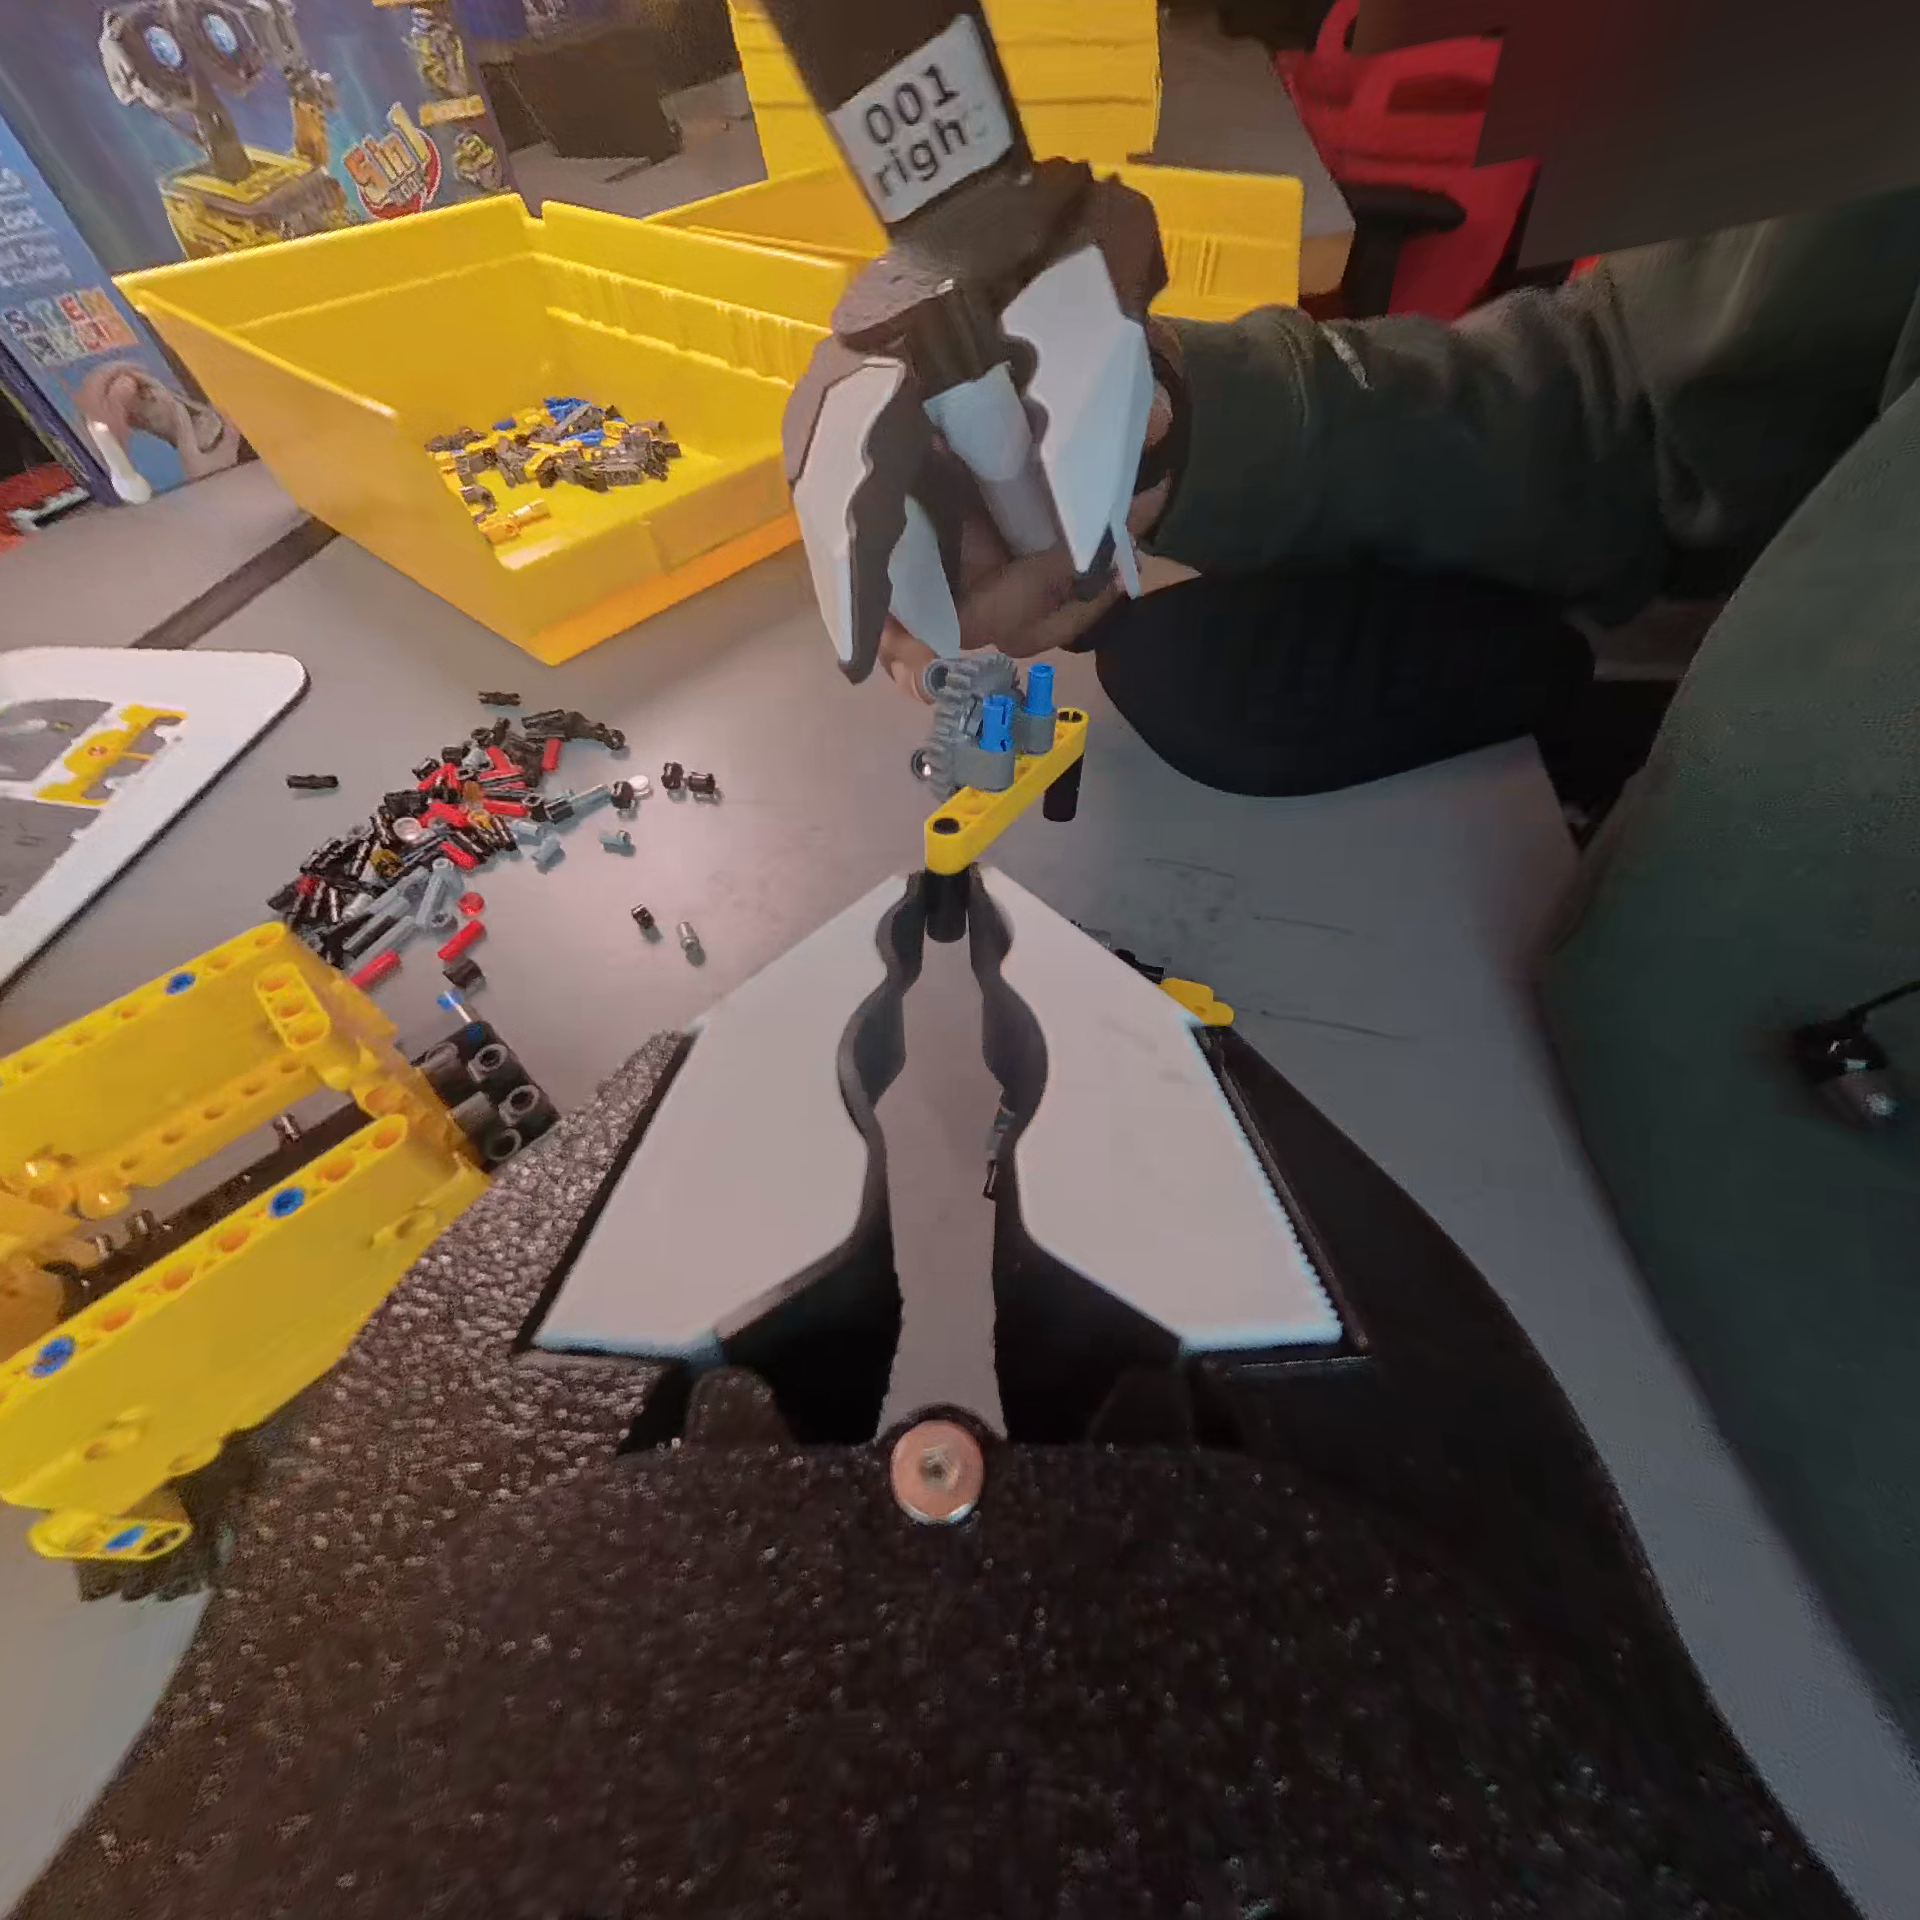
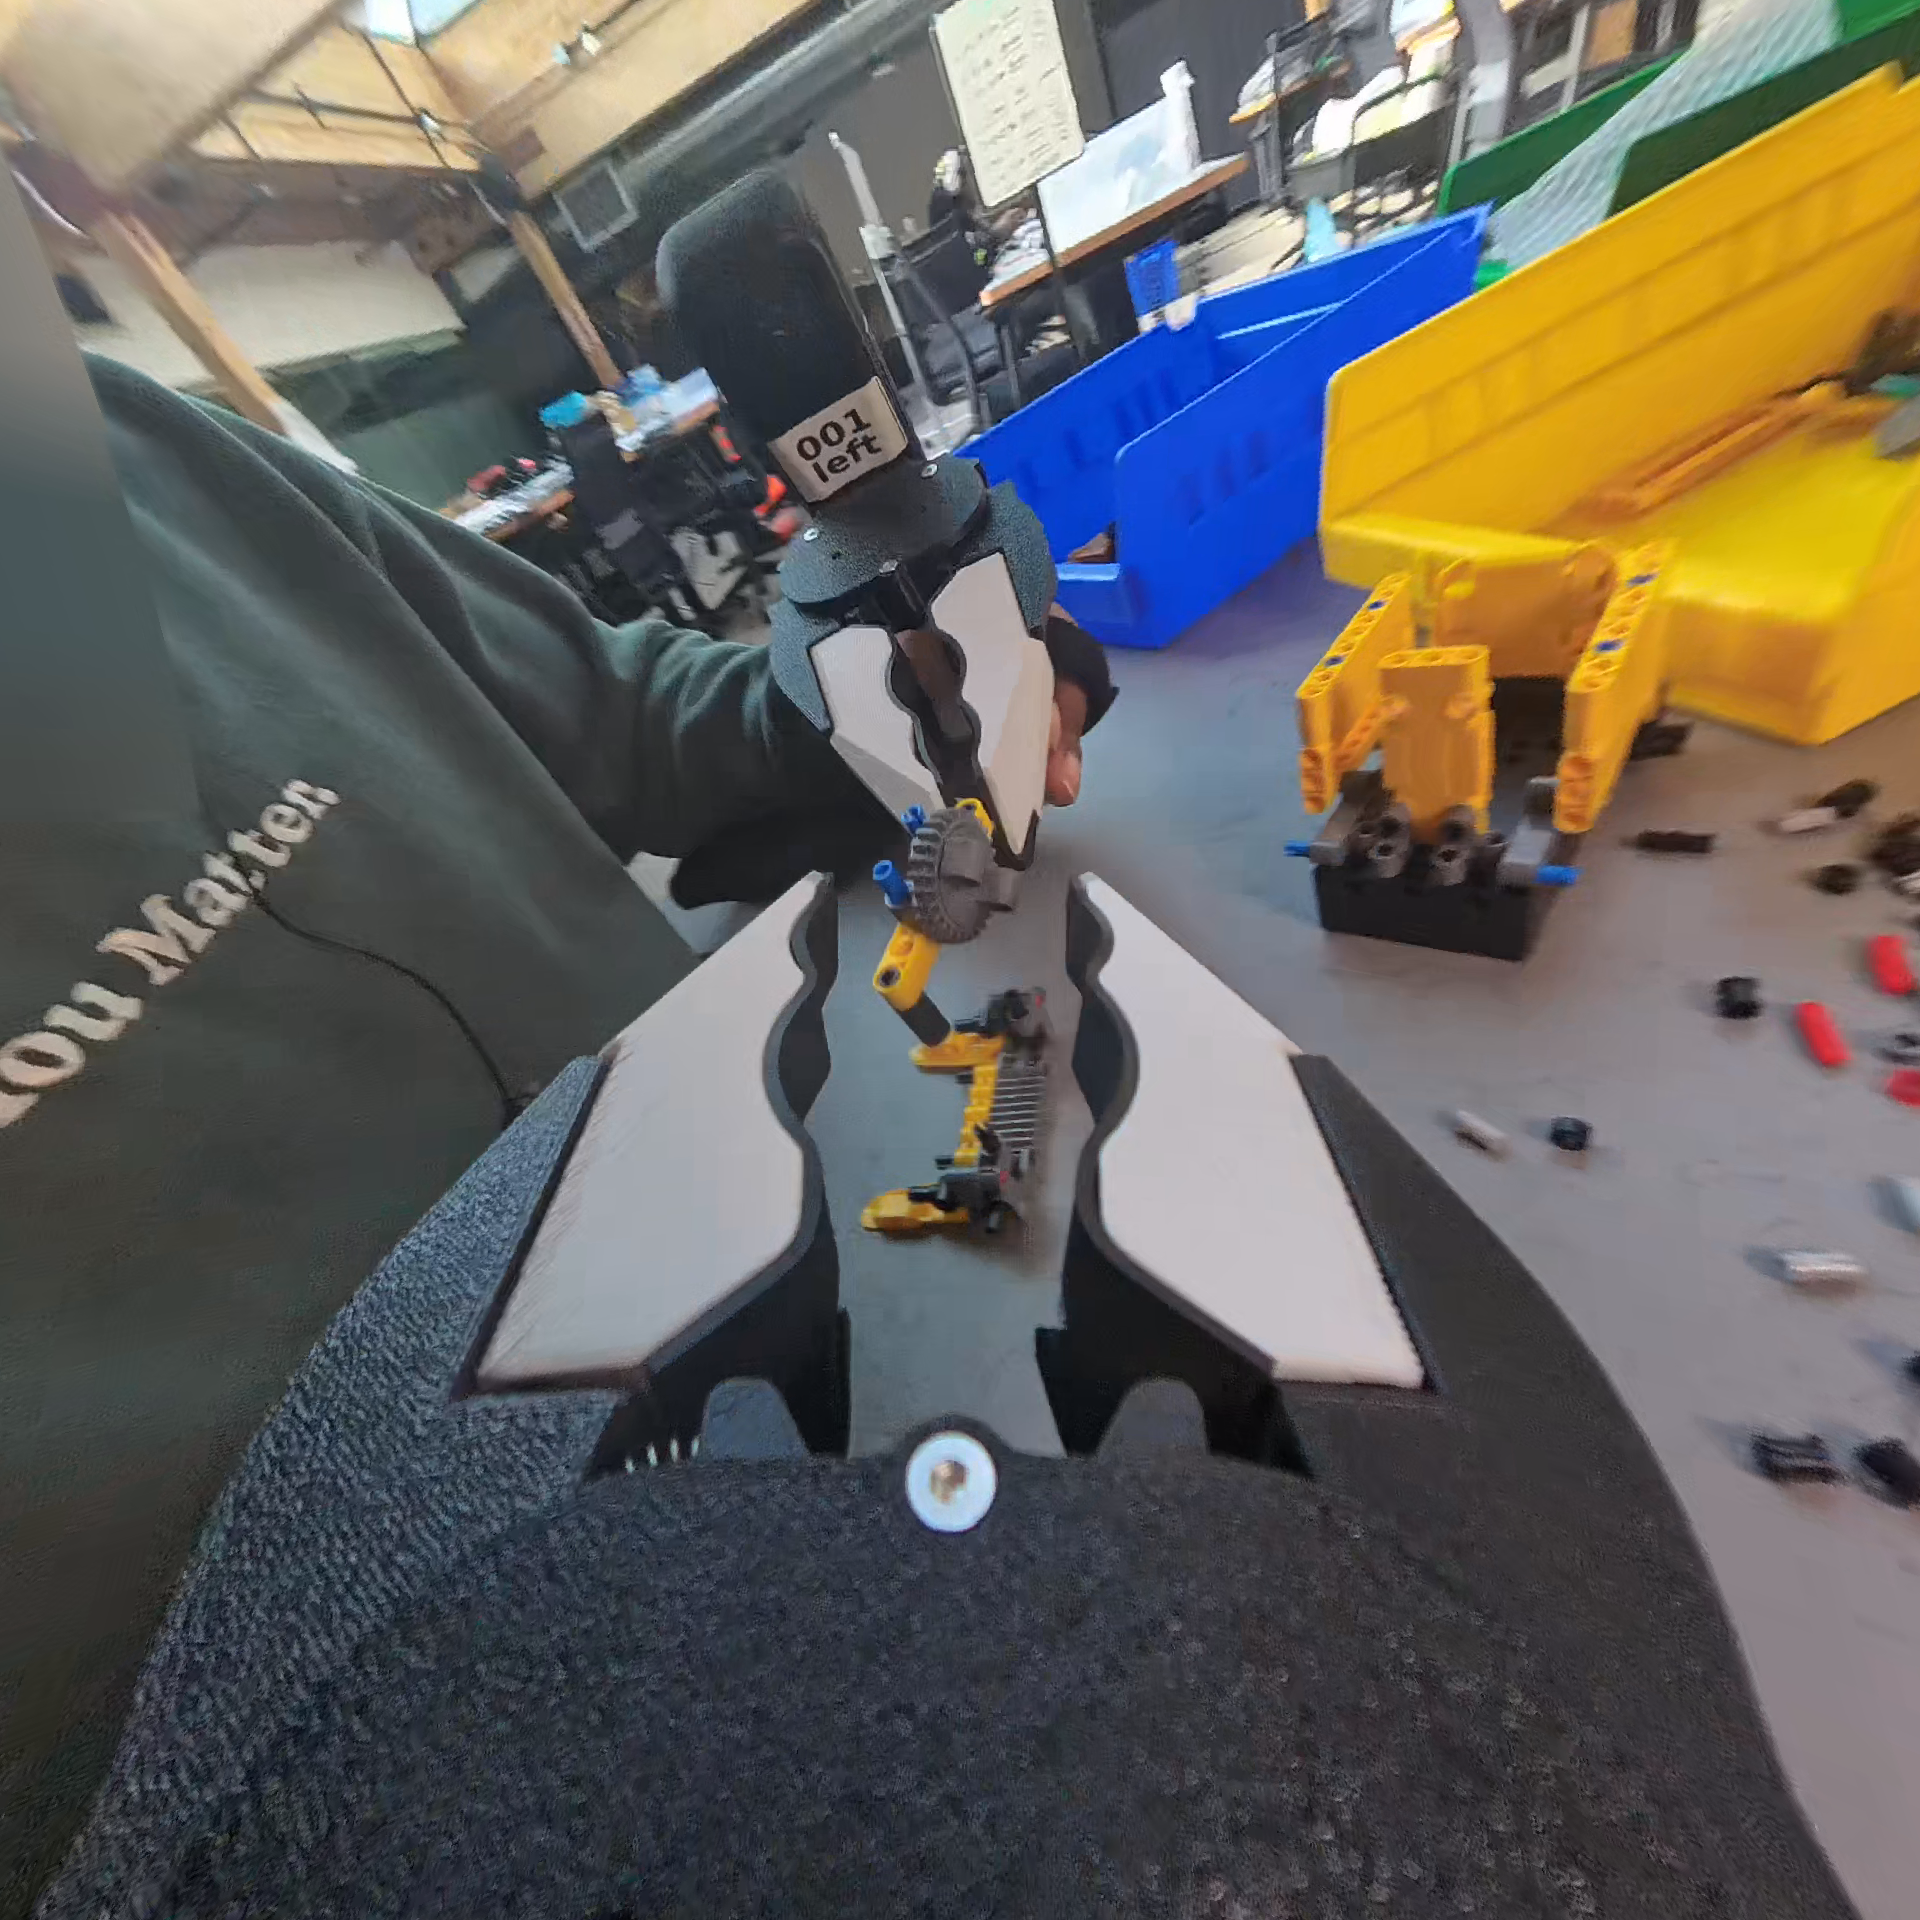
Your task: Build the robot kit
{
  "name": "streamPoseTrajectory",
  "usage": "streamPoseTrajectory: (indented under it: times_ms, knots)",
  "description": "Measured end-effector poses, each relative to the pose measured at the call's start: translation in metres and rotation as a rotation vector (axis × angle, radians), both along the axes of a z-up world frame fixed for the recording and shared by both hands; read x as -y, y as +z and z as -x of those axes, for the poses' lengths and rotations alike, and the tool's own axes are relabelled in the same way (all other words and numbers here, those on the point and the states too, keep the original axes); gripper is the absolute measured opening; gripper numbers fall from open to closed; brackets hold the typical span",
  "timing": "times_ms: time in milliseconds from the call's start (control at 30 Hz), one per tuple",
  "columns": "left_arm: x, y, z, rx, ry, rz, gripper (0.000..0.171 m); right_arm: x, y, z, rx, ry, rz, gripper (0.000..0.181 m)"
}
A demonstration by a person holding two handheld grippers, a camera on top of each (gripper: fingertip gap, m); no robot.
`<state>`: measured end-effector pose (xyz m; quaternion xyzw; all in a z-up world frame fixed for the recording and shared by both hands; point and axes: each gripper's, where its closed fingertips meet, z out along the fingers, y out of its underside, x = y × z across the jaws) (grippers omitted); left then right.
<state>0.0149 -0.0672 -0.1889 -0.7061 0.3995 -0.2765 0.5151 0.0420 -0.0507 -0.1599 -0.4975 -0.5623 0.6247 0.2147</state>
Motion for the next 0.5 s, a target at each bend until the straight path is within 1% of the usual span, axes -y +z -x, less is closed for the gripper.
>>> streamPoseTrajectory:
  times_ms: [100, 200, 300, 367, 433, 500]
  knots:
    - [-0.007, 0.003, 0.007, 0.114, 0.024, 0.075, 0.007, -0.01, -0.003, -0.007, -0.014, -0.09, -0.191, 0.045]
    - [-0.012, 0.005, 0.009, 0.16, 0.044, 0.091, 0.007, -0.005, -0.01, -0.006, 0.007, -0.11, -0.264, 0.04]
    - [-0.015, 0.005, 0.008, 0.16, 0.062, 0.084, 0.007, 0.003, -0.018, 0.001, 0.029, -0.114, -0.342, 0.031]
    - [-0.014, 0.004, 0.005, 0.156, 0.058, 0.083, 0.007, 0.003, -0.021, 0.007, 0.043, -0.145, -0.393, 0.019]
    - [-0.014, 0.001, 0.005, 0.121, 0.068, 0.067, 0.007, 0.003, -0.022, 0.009, 0.041, -0.154, -0.43, 0.009]
    - [-0.014, -0.001, 0.006, 0.094, 0.071, 0.056, 0.007, 0.002, -0.025, 0.009, 0.059, -0.162, -0.457, 0.008]
